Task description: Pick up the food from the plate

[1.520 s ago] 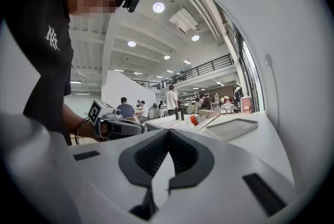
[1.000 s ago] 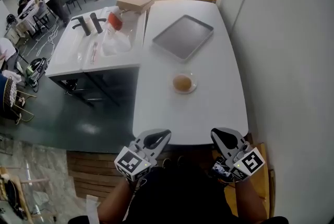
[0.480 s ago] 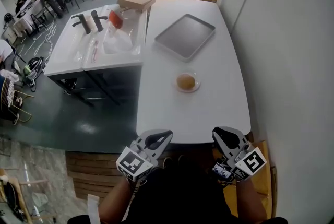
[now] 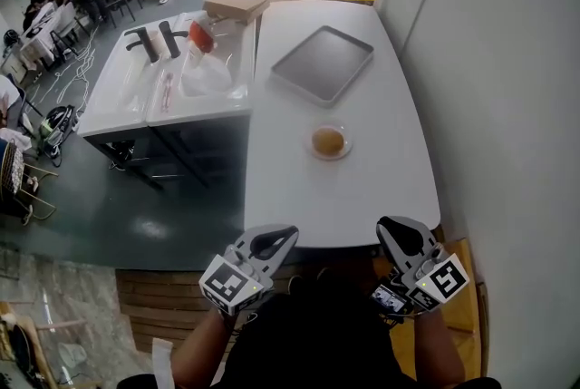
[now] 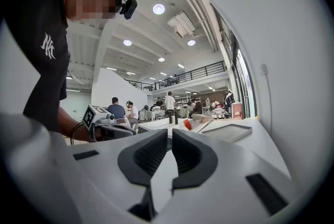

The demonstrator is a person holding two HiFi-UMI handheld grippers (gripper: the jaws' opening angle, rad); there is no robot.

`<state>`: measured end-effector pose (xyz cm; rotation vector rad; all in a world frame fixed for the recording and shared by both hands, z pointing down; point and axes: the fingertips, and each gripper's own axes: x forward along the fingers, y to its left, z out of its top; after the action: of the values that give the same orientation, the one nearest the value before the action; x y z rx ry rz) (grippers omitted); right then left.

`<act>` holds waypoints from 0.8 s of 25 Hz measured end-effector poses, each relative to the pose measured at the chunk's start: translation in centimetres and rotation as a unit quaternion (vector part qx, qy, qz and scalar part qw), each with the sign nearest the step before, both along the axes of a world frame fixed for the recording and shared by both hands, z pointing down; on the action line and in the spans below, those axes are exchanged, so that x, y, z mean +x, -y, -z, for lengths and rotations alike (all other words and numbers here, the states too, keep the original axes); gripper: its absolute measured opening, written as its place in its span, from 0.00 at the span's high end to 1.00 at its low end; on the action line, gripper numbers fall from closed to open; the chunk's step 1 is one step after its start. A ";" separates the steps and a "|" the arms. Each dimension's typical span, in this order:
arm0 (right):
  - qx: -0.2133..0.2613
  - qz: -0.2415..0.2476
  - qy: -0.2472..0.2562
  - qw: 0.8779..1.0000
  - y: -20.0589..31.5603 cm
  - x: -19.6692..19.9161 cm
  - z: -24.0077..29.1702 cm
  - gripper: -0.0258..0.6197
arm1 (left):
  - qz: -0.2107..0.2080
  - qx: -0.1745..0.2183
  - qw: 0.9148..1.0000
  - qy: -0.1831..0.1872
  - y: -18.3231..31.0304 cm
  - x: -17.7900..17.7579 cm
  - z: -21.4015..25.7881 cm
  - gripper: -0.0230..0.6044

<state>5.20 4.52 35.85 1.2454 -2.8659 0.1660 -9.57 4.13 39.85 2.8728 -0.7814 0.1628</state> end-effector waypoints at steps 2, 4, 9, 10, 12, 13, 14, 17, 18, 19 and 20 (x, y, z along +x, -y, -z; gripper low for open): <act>0.000 -0.003 0.000 1.000 -0.4 0.0 0.2 0.96 | -0.004 0.003 1.000 0.000 -0.4 0.0 0.2 0.95; 0.001 -0.005 -0.002 1.000 -0.8 0.1 0.5 0.96 | -0.006 0.004 1.000 -0.002 -0.6 0.1 0.4 0.95; 0.004 -0.014 0.002 1.000 -1.4 0.3 1.2 0.96 | -0.009 -0.008 1.000 -0.009 -1.2 0.3 0.5 0.95; 0.005 -0.015 0.004 1.000 -1.4 0.3 1.4 0.96 | -0.010 -0.008 1.000 -0.009 -1.2 0.2 0.5 0.95; 0.009 -0.013 0.015 1.000 -1.5 0.2 1.9 0.96 | -0.011 0.000 1.000 -0.007 -1.1 0.2 0.4 0.95; 0.011 -0.012 0.020 1.000 -1.6 0.3 2.1 0.96 | -0.011 0.001 1.000 -0.006 -1.1 0.2 0.3 0.95; 0.013 -0.013 0.023 1.000 -1.6 0.3 2.2 0.96 | -0.011 0.002 1.000 -0.006 -0.9 0.2 0.3 0.95; 0.015 -0.016 0.020 1.000 -1.2 0.7 2.0 0.96 | -0.010 0.000 1.000 -0.006 -0.3 0.6 0.1 0.95; 0.016 -0.016 0.016 1.000 -1.0 0.8 1.8 0.96 | -0.010 0.000 1.000 -0.006 0.0 0.7 0.1 0.95; 0.016 -0.016 0.013 1.000 -0.7 0.9 1.6 0.96 | -0.009 0.000 1.000 -0.006 0.4 0.8 0.1 0.95; 0.017 -0.016 0.010 1.000 -0.4 0.9 1.5 0.96 | -0.009 -0.001 1.000 -0.006 0.7 0.9 0.1 0.95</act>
<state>6.14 4.96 34.36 1.3033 -2.8793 0.1332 -8.68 3.46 39.79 2.8776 -0.7540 0.1486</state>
